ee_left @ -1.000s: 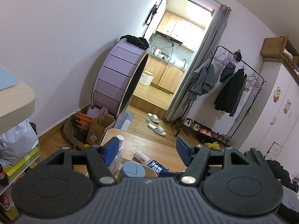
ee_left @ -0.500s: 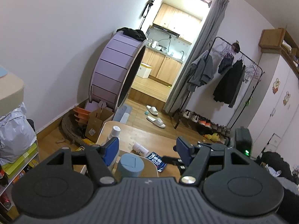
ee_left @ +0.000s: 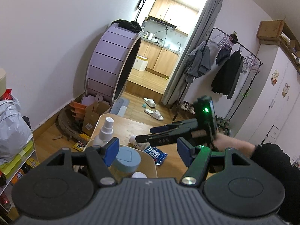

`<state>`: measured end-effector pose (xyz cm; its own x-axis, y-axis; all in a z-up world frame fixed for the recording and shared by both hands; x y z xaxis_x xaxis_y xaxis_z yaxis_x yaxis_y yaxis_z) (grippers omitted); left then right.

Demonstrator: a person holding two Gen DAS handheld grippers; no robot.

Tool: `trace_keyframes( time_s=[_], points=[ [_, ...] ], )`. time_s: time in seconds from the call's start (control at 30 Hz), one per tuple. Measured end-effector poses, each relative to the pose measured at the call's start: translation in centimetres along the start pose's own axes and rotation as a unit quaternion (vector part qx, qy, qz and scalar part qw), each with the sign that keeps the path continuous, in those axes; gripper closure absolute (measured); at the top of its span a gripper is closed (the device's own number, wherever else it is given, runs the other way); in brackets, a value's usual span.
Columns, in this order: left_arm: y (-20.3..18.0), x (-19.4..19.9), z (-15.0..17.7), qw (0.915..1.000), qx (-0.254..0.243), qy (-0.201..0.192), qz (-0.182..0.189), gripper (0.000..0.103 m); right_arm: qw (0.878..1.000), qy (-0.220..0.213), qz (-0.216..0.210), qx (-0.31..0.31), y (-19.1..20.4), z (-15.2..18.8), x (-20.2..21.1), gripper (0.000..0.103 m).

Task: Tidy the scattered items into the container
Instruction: 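Grasp the small white pill bottle with the right tool, then carry the small pill bottle with the right tool into the basket and release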

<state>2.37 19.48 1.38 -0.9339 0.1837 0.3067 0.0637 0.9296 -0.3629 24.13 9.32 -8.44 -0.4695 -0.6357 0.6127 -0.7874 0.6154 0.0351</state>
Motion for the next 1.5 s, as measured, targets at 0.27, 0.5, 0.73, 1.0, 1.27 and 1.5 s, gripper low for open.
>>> trace_keyframes(
  time_s=[0.27, 0.5, 0.73, 1.0, 1.27, 1.5],
  points=[
    [0.1, -0.1, 0.1, 0.9999, -0.005, 0.008, -0.004, 0.036, 0.998, 0.066, -0.002, 0.016, 0.3, 0.0, -3.3, 0.036],
    [-0.2, -0.3, 0.2, 0.9998, -0.012, 0.014, -0.008, 0.036, 0.995, 0.100, -0.005, 0.016, 0.2, 0.2, -4.8, 0.040],
    [-0.2, -0.3, 0.4, 0.9998, -0.010, 0.015, -0.010, 0.036, 0.993, 0.115, -0.001, 0.027, 0.5, -0.5, -5.4, 0.054],
    [-0.2, -0.4, 0.3, 0.9997, -0.012, 0.016, -0.011, 0.036, 0.991, 0.124, -0.003, 0.046, 0.9, -0.9, -4.7, 0.076],
    [-0.7, -0.5, 0.2, 0.9993, -0.022, 0.021, -0.019, 0.036, 0.997, 0.070, -0.001, 0.029, 0.6, -1.4, -1.0, 0.076],
    [-1.8, -0.2, 0.1, 0.9989, -0.038, 0.024, -0.013, 0.036, 1.000, 0.007, -0.002, 0.011, 0.7, -1.5, 4.2, 0.076]
  ],
)
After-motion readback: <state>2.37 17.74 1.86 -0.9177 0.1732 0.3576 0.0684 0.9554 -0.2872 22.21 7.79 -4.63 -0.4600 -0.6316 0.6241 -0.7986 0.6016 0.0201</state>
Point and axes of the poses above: each gripper's, at about its wrist camera, not at the fingertips, and x roughly against the way its jaws point, y to its left, z to its underside, the point moved 2 cm from there along -x, roughly the way its jaws point, and after that the axes turned 6 degrees about -y, right-handed, at the moved point
